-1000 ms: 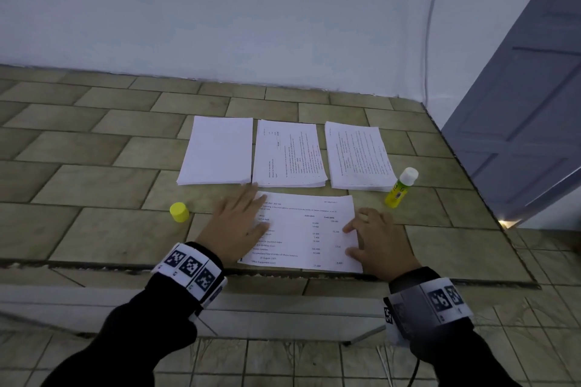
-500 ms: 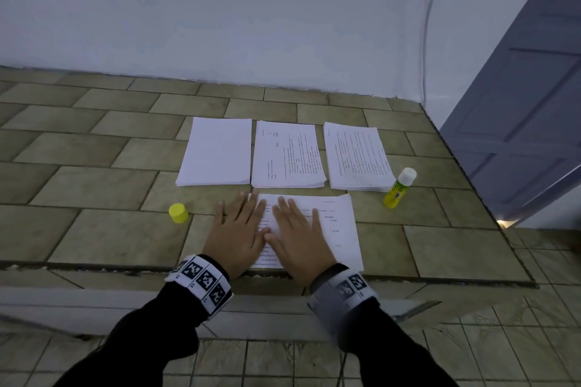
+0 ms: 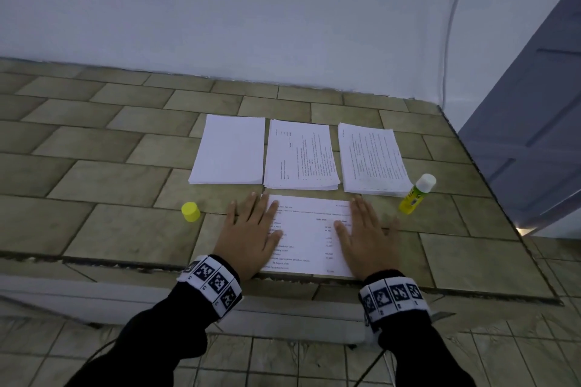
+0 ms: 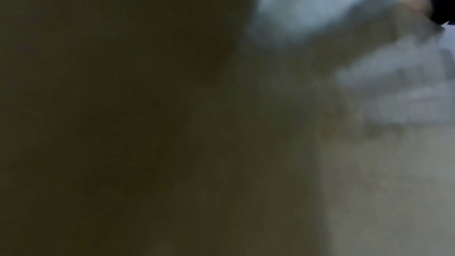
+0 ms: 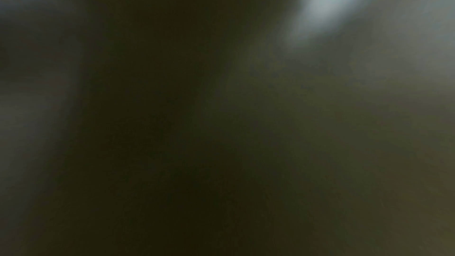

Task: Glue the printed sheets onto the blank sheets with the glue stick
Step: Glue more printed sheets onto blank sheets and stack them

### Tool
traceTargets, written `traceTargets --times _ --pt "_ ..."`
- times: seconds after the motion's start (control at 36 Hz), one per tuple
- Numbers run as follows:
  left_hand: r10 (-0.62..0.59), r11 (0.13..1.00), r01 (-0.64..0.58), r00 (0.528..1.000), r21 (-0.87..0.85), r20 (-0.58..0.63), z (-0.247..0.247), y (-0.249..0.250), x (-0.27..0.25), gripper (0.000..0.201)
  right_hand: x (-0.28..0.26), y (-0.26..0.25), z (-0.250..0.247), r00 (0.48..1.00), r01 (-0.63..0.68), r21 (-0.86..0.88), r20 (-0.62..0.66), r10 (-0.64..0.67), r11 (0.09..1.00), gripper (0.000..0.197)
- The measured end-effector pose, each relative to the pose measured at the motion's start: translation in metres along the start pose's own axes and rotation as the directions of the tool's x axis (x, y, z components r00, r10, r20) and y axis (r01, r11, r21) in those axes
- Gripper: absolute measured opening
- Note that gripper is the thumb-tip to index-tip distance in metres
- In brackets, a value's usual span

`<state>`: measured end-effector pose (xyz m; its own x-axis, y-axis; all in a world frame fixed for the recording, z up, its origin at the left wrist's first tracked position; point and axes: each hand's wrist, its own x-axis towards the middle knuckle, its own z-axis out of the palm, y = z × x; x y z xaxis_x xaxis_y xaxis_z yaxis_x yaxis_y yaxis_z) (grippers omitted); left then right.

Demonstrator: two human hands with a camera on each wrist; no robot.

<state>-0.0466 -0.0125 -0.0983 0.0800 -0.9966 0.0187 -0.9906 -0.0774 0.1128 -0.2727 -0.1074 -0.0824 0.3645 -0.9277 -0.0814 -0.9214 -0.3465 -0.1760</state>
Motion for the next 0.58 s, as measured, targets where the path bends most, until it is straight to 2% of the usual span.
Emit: traceTargets --times 0.08,0.14,0.19,0.25,0.31,0.36,0.44,0.58 --pt "0.001 1.000 -0.001 1.000 -0.007 -0.009 0.000 0.000 -0.001 0.074 -0.001 -0.005 -0.004 0.998 -0.068 -0.001 0.001 0.068 0.998 0.097" --pt "-0.004 1.000 0.004 1.000 -0.011 -0.019 0.000 -0.001 -0.002 0.077 -0.003 -0.014 -0.005 0.999 -0.030 -0.042 -0.036 0.028 0.999 0.094" --pt "-0.011 1.000 0.010 0.999 -0.010 -0.030 0.000 -0.003 -0.001 0.074 -0.005 -0.030 0.001 0.994 0.086 -0.111 -0.062 -0.093 0.990 0.084" --pt "-0.014 1.000 0.013 1.000 -0.012 -0.025 0.001 -0.003 -0.001 0.070 -0.008 -0.049 0.008 0.965 0.258 -0.106 -0.027 -0.262 0.960 0.079" --pt "-0.003 1.000 0.002 1.000 -0.016 -0.021 0.002 -0.002 0.001 0.068 -0.011 -0.064 0.012 0.916 0.402 -0.059 0.042 -0.400 0.914 0.081" --pt "0.012 1.000 -0.012 1.000 -0.015 -0.023 0.002 -0.002 0.002 0.066 -0.010 -0.070 0.015 0.894 0.444 -0.013 0.078 -0.442 0.896 0.091" --pt "0.019 1.000 -0.020 0.999 -0.015 -0.038 0.003 -0.004 0.002 0.068 -0.006 -0.060 0.013 0.922 0.384 -0.053 0.077 -0.380 0.922 0.094" --pt "0.011 1.000 -0.011 1.000 -0.026 -0.015 0.002 -0.003 0.001 0.078 -0.003 0.004 -0.001 0.984 0.174 -0.069 0.062 -0.169 0.982 0.094"
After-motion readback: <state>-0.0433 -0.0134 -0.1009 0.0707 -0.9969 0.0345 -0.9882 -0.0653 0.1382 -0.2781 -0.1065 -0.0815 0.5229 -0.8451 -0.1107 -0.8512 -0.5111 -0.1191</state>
